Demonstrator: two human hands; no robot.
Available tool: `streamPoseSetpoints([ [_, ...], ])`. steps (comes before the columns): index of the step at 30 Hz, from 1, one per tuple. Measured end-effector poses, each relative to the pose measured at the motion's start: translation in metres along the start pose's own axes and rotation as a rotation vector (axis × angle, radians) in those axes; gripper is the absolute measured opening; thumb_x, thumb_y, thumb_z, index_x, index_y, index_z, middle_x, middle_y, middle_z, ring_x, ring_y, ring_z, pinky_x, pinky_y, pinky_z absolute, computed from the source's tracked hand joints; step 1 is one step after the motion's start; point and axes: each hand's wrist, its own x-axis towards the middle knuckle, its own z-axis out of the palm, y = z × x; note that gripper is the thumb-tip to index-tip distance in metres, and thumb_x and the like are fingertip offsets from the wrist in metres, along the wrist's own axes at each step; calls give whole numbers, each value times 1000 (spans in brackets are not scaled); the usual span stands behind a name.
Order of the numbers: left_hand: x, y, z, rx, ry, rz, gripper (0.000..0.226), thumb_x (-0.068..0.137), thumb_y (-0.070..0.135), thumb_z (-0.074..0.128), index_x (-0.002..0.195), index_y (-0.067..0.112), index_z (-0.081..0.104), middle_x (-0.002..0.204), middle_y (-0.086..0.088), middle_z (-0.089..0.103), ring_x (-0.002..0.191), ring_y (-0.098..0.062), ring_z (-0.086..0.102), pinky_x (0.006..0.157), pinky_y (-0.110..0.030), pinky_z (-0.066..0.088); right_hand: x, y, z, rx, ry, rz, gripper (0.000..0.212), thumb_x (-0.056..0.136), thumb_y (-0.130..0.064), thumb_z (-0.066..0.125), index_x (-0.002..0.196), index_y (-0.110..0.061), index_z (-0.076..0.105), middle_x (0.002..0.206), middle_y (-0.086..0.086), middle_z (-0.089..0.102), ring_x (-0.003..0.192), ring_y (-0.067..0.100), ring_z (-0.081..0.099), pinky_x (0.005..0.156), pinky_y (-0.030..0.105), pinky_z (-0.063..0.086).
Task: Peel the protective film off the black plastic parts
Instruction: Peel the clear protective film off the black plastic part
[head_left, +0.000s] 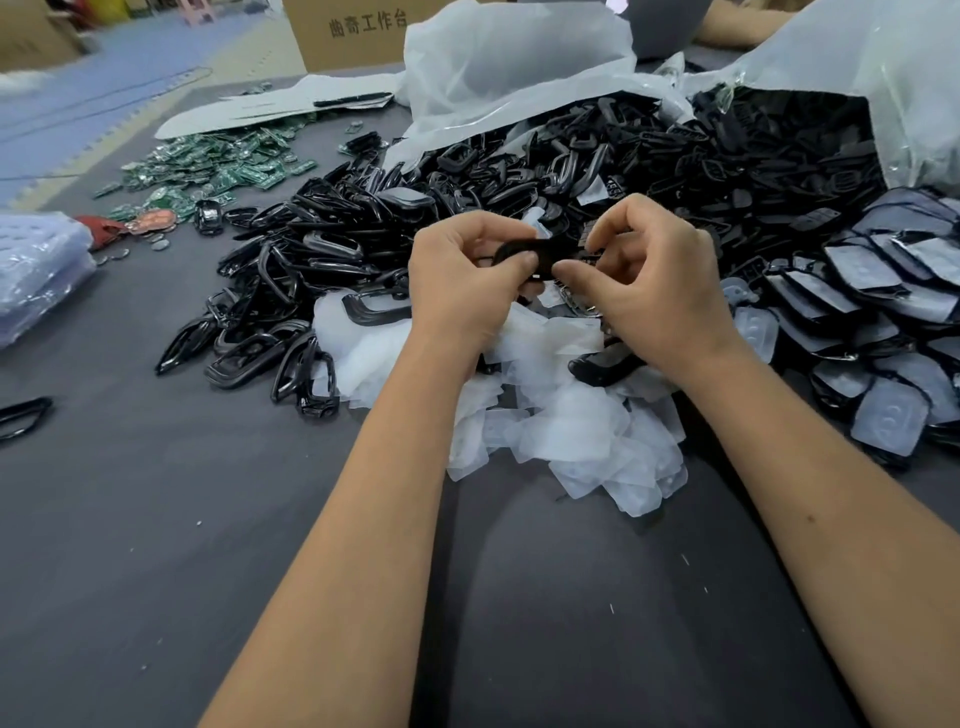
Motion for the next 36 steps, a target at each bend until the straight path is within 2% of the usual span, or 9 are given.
streamPoseSetpoints([
  [2,3,-2,-2,4,91,13,24,82,-14,72,88,9,77,81,-12,73,65,-22,74,63,-32,63,3,0,-8,52,-119,0,29,85,-34,86,81,-11,68,66,3,69,55,13,60,57,30,49],
  [5,5,-3,-7,-83,170,-12,25,84,-14,70,87,10,76,84,-14,74,66,-24,76,62,-26,60,9,-14,-21,105,-534,51,21,79,-34,90,75,-19,76,65,6,67,57,13,53,56,29,45],
  [8,5,-3,-10,-154,181,-45,23,86,-13,69,87,10,74,80,-11,75,64,-25,76,58,-23,57,14,-37,-25,-68,-910,78,17,74,-42,91,82,-33,79,64,-7,64,57,7,55,56,22,48],
  [11,4,-3,-10,-182,170,-67,22,88,-13,69,88,9,73,73,-5,74,64,-25,76,59,-25,58,8,-54,-14,-310,-1093,82,31,67,-45,95,89,-42,74,66,-11,64,59,7,59,63,31,54],
  [18,2,-2,-10,-232,166,-94,20,89,-13,67,92,7,71,79,-10,73,65,-22,76,56,-23,55,6,-60,-10,-223,-1023,8,18,78,-26,90,75,-32,74,71,-10,68,60,5,59,56,21,52],
  [23,4,-1,-15,-262,146,-68,25,91,-16,61,95,7,72,77,-4,74,63,-18,73,56,-17,51,5,-29,-14,224,-572,121,9,88,-16,83,85,-17,75,67,4,72,54,16,64,48,20,47],
  [29,8,-9,-15,7,164,-26,32,88,-12,62,75,12,77,77,-8,76,62,-18,75,59,-25,56,0,-3,4,307,-118,189,13,86,-21,85,81,-14,75,67,3,74,50,12,62,44,19,44],
  [33,9,-14,-11,117,138,-22,29,88,-8,63,79,14,79,78,-8,77,64,-19,76,65,-33,62,-6,5,9,418,-65,273,13,85,-18,86,78,-14,76,63,2,70,50,11,56,43,23,44],
  [36,8,-13,-9,157,123,27,33,86,-11,61,79,16,78,81,-6,77,62,-18,75,58,-25,56,-5,7,8,455,-63,284,10,87,-15,83,81,-17,76,66,4,70,53,13,57,44,24,44],
])
